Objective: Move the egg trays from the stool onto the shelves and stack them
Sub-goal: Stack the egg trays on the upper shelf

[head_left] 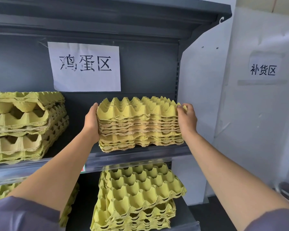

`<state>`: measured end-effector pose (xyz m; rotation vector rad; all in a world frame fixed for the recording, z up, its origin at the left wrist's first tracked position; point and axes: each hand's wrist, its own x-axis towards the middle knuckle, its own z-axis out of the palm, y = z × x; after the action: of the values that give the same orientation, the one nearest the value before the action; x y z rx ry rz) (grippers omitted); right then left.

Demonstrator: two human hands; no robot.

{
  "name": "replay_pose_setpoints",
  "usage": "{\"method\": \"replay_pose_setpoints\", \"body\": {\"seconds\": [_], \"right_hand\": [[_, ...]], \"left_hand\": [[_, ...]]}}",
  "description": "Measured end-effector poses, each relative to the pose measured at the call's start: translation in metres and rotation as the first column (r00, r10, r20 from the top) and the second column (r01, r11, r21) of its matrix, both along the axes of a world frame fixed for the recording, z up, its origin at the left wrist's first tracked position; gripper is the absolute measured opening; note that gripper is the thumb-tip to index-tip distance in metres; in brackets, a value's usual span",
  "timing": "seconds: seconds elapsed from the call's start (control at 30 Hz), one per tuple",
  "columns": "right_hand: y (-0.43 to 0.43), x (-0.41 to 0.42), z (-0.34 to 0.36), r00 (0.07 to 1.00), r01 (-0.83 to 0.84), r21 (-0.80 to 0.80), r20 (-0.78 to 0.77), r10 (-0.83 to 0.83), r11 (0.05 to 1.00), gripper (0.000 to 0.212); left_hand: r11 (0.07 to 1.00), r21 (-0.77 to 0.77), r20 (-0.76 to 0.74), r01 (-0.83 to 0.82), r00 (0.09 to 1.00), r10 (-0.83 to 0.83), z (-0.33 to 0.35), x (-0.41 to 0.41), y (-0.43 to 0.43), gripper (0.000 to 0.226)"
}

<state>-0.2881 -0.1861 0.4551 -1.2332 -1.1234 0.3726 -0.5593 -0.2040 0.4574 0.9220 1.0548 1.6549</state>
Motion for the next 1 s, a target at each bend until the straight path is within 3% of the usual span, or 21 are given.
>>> {"method": "replay_pose_setpoints", "body": {"seconds": [0.17,0.27,0.5,0.63,0.7,0.77,0.83,0.9,1.0], "right_hand": [[-0.012,-0.004,-0.013,0.955,0.025,0.153,0.289,-0.069,0.988,0.047],[-0.013,-0.005,-0.019,0.877,0.016,0.186,0.469,-0.103,0.982,0.052],[-0.012,0.007,-0.009,0.868,0.041,0.138,0.486,-0.104,0.990,0.045],[-0.015,0.009,-0.007,0.792,0.152,0.091,0.584,-0.176,0.984,0.046],[-0.019,0.006,-0.004,0.696,0.249,0.140,0.662,-0.277,0.958,0.046],[-0.022,0.004,-0.004,0.579,0.258,0.235,0.739,-0.344,0.937,0.048],[-0.023,0.005,-0.005,0.493,0.209,0.259,0.805,-0.331,0.943,0.053],[-0.023,0.006,-0.008,0.467,0.185,0.217,0.839,-0.280,0.958,0.058],[-0.022,0.005,-0.010,0.467,0.190,0.192,0.845,-0.260,0.963,0.059]], "left_hand": [[0.989,0.139,-0.202,-0.050,0.976,0.077,-0.013,-0.002,-0.014,0.078],[0.976,0.215,-0.372,-0.025,0.922,0.105,-0.019,-0.001,-0.019,0.068],[0.963,0.254,-0.481,-0.084,0.853,0.201,-0.017,0.016,-0.016,0.061],[0.969,0.228,-0.530,-0.095,0.823,0.205,-0.015,0.018,-0.014,0.067],[0.923,0.335,-0.622,-0.189,0.691,0.367,-0.012,0.019,-0.016,0.067],[0.835,0.481,-0.707,-0.266,0.445,0.550,-0.006,0.022,-0.022,0.062],[0.818,0.541,-0.768,-0.195,0.281,0.575,0.000,0.025,-0.025,0.059],[0.857,0.507,-0.829,-0.092,0.221,0.513,0.003,0.027,-0.024,0.061],[0.880,0.473,-0.853,-0.036,0.230,0.468,0.002,0.030,-0.022,0.063]]}}
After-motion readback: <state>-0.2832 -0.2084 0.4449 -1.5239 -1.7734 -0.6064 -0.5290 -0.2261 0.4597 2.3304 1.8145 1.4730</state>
